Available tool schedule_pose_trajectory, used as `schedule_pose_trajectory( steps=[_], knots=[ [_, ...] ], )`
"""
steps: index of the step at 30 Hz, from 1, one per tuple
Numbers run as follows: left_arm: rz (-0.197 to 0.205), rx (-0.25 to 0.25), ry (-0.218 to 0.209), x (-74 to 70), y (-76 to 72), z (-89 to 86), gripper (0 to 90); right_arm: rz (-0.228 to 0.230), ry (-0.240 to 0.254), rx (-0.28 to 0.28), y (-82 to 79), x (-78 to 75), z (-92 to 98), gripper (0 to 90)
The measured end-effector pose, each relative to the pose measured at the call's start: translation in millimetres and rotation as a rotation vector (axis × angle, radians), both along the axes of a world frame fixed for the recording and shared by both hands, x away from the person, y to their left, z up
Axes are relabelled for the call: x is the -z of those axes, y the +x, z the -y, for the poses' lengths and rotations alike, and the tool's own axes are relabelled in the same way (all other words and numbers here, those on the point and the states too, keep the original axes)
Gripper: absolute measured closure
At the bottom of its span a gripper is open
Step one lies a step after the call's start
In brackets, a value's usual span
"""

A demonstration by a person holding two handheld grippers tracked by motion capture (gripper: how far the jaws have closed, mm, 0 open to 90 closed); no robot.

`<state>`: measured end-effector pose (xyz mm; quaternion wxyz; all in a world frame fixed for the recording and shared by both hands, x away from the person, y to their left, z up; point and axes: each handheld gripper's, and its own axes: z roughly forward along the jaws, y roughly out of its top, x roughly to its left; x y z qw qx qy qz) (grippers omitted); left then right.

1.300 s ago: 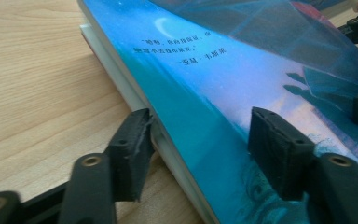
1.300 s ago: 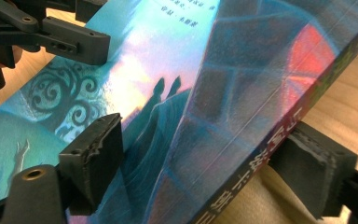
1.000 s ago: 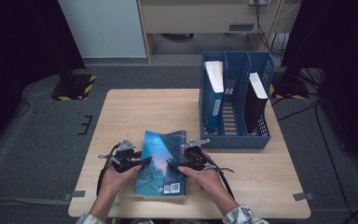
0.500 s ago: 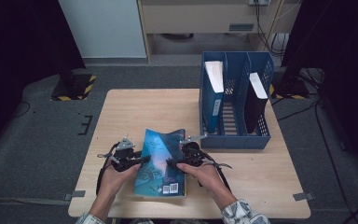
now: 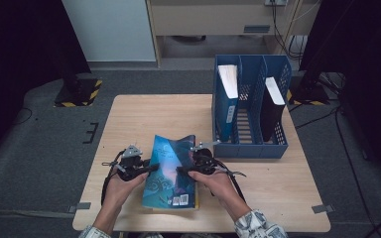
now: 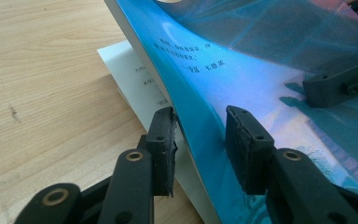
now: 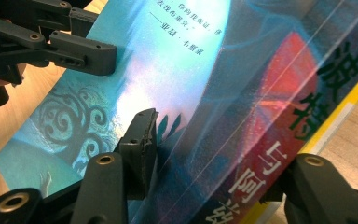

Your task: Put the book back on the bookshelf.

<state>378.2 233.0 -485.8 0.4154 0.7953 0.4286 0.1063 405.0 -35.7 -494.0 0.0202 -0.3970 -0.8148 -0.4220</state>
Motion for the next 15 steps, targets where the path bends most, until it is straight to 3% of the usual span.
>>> schedule_pose_trajectory(
  steps=[15],
  knots=[
    [0.035,-0.005,-0.007,-21.6,10.1,-5.7,68.5,0.059,-0.004,0.009,15.3,-24.9,-1.4,57.9]
  ],
)
